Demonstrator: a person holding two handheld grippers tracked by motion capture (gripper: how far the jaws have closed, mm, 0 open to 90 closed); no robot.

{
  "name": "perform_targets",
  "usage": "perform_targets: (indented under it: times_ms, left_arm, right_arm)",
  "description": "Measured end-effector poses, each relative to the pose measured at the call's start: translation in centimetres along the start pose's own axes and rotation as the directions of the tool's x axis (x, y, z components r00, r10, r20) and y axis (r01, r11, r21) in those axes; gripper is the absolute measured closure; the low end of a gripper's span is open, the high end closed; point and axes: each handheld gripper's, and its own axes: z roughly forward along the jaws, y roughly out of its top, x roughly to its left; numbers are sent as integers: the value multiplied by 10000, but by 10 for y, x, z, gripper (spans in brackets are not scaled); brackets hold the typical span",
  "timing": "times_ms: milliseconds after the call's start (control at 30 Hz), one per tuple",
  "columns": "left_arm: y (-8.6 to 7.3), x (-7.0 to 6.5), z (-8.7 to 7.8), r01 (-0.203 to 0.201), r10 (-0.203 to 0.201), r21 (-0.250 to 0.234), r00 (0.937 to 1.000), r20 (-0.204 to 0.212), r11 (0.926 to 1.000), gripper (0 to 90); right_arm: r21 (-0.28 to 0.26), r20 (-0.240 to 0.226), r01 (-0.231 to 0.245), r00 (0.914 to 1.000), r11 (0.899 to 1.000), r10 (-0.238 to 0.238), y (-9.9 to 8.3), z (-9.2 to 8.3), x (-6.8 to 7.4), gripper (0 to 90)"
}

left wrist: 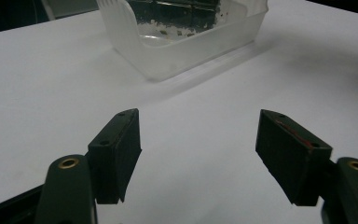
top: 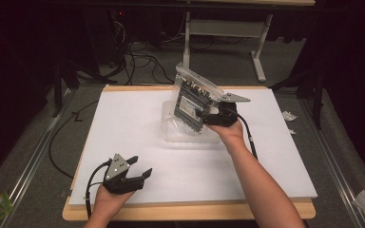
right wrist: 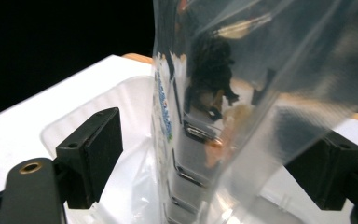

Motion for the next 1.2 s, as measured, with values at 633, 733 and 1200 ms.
perform_targets:
  times_ms: [633,733,1200]
  left_arm:
    - [1,-1,-1,-22,22,-68,10000,15,10000,314]
    - [0,-1,-1,-39,39,-13,10000,-28,10000,314]
    - [0,-4,1,-63,64,90,10000,-57,9999,313]
  right_arm:
    - [-231,166,-59,9998,9997,63,8,-35,-4,62]
    - [-208,150,13,9999,9998,-10,7,-45,-2,39]
    - [-508,414,133,9991,9986,-112,-31,-116,-1,0]
